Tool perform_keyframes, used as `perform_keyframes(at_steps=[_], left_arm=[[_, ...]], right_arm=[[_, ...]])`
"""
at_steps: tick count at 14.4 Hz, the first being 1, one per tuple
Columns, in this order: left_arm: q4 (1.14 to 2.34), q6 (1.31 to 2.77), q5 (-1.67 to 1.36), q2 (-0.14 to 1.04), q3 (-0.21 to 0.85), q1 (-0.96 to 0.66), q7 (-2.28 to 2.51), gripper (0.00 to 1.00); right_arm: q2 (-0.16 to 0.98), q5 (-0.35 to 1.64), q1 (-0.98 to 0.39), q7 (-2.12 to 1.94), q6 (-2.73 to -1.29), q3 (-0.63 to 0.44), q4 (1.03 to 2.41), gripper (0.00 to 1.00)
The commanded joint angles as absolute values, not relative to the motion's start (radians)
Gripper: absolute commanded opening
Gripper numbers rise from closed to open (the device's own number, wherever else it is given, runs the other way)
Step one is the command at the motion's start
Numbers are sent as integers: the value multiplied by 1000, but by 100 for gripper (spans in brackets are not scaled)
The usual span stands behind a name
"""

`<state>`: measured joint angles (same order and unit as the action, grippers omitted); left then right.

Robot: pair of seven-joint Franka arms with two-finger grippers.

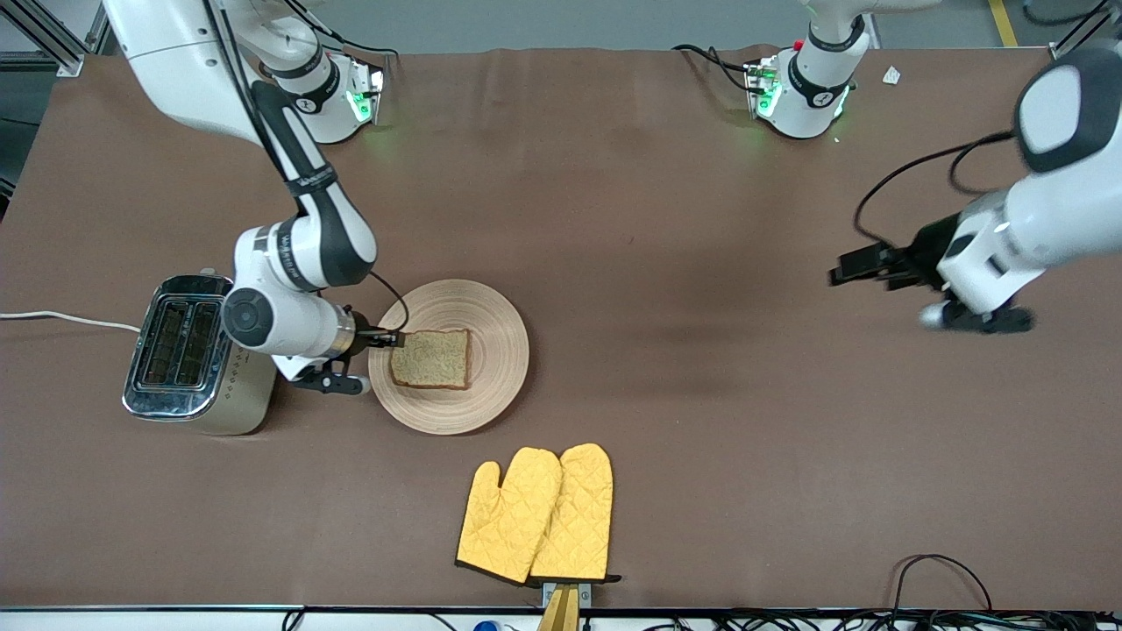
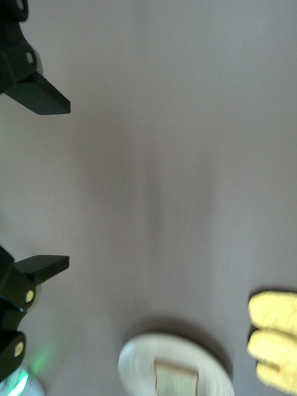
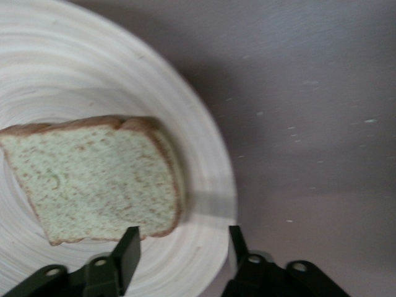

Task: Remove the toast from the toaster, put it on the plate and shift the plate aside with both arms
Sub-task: 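Release the bread and withdraw the right gripper while the left gripper reaches the plate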

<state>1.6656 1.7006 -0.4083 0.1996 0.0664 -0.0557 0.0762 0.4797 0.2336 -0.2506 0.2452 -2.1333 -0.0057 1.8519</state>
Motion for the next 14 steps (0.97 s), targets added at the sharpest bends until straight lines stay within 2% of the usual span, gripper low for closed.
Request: perform_keyframes(at_steps=[1,3,5,10,14], left_arm=[[1638,1755,-585,317,87,-80,98,100],[1629,1850,-687,395,89,-148,144,100],[1617,1948,-779,484,92,-231,158,100],[1412,2210,-940,777,94,-475,129,100],[1342,2365,-1050,908,95,-578,42,100]], right_arm=[[439,140,-213,238,-1989,-26,1769,100],[407,-21,-207,233,-1906,-49,1688,100],[359,-40,-157,233,-1832,-61,1604,100],[313,-14,-23,103,-1519,-60,1332,100],[189,37,90,46,-1488,-61,1319,100]])
